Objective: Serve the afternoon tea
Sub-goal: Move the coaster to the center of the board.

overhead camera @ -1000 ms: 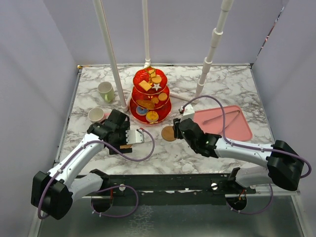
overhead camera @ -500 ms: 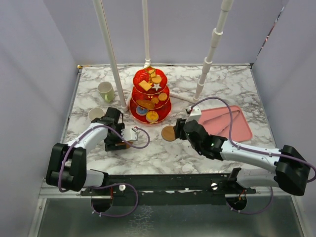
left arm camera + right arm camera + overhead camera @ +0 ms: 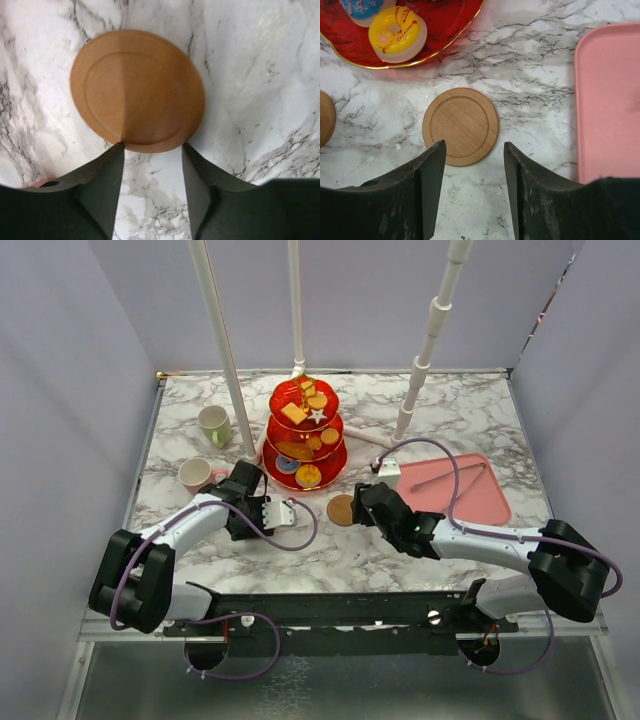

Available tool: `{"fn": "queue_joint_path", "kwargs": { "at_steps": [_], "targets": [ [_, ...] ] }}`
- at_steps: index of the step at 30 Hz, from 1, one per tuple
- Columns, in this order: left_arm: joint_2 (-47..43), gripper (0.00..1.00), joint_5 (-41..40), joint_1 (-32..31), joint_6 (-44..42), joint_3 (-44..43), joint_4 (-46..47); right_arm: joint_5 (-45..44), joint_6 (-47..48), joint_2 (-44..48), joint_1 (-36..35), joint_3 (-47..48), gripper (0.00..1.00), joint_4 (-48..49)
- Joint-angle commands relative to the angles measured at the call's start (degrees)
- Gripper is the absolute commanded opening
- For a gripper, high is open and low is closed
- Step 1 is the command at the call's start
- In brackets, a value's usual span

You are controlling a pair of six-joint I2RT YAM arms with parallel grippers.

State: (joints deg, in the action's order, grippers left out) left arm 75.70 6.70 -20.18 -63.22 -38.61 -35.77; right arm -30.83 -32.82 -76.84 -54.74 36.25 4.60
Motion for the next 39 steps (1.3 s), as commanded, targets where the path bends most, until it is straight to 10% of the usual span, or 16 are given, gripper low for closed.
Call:
{"fn": "queue_joint_path", "kwargs": {
  "at_steps": [1,26,39],
  "targets": [
    [1.9,0.46,2.2,-2.4,2.3,0.5,2.2,1.8,-1.5,-0.8,1.5,0.1,0.54,0.8],
    [5.2,0.36,10.7,-14.9,11.7,-9.0,-2.3,2.9,-1.6,-12.1,2.0,2.6,0.54,2.8],
    [2.9,0.45,2.7,-9.8,3.8,-20.6,-19.4,2.6,1.2,-12.0,2.9,3.0,0.53,3.2]
  ]
}}
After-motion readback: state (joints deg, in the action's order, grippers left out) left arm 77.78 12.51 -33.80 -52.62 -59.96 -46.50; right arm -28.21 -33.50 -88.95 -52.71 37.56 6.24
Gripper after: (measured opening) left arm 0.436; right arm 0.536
